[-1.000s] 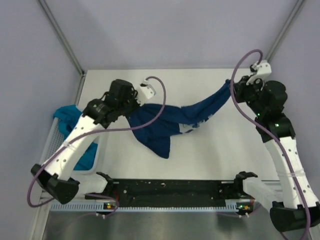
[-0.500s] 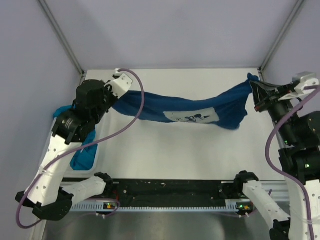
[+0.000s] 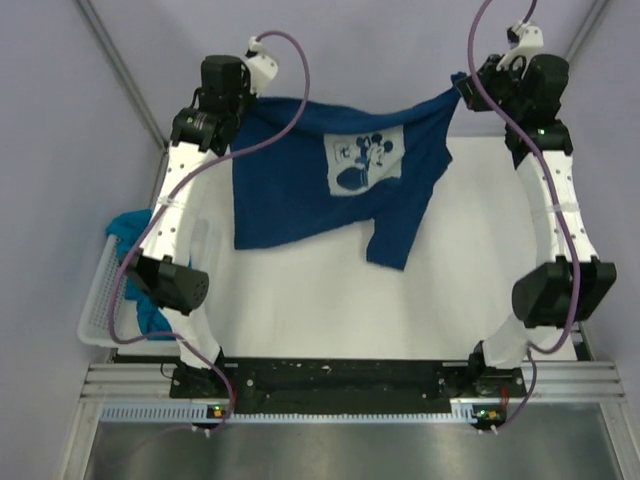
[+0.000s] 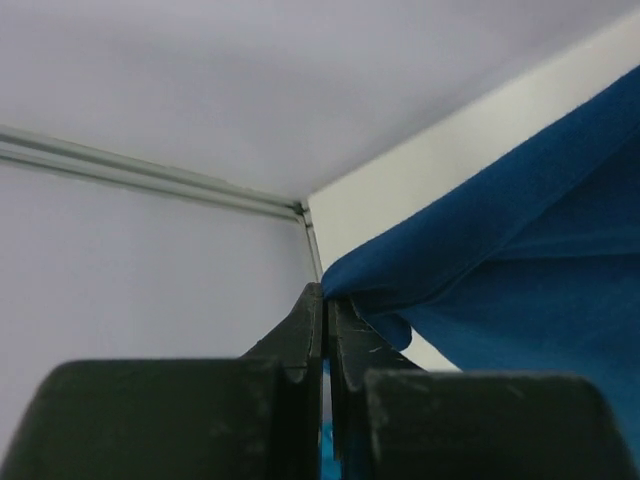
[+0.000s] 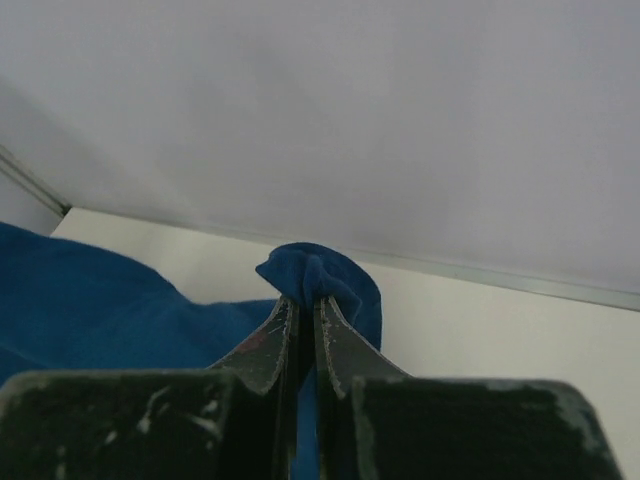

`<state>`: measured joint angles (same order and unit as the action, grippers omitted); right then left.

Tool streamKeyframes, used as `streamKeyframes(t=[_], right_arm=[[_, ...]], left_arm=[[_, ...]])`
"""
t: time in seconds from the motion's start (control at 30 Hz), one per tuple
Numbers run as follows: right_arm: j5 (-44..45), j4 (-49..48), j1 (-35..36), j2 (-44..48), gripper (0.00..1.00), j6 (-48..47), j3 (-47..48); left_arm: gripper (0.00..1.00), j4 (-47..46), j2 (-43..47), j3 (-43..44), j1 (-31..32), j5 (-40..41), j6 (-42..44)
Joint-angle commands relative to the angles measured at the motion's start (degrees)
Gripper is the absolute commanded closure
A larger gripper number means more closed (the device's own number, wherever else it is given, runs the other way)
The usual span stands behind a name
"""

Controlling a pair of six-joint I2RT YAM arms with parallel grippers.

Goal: Fold and stack the t-shirts
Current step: Flatten out the tshirt

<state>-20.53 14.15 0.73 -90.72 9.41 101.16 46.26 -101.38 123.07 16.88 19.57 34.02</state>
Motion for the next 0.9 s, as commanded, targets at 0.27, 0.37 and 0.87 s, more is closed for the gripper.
streamKeyframes(t=[0.27, 0.37, 0.87], right_arm=[[-15.22, -9.48, -3.02, 8.68, 1.00, 0.27, -8.28], [-13.59, -13.00, -1.27, 16.52, 1.00, -3.94, -28.50], [18.94, -5.62, 4.28, 37.80, 0.39, 10.02, -60.65]], left_arm=[[1.00, -14.09, 5.73, -9.64, -1.86, -11.29, 3.68], [1.00, -15.50, 10.49, -25.81, 1.03, -13.07, 4.12], [0.49, -0.73, 15.06, -57.67, 5.71, -17.64, 11.68]])
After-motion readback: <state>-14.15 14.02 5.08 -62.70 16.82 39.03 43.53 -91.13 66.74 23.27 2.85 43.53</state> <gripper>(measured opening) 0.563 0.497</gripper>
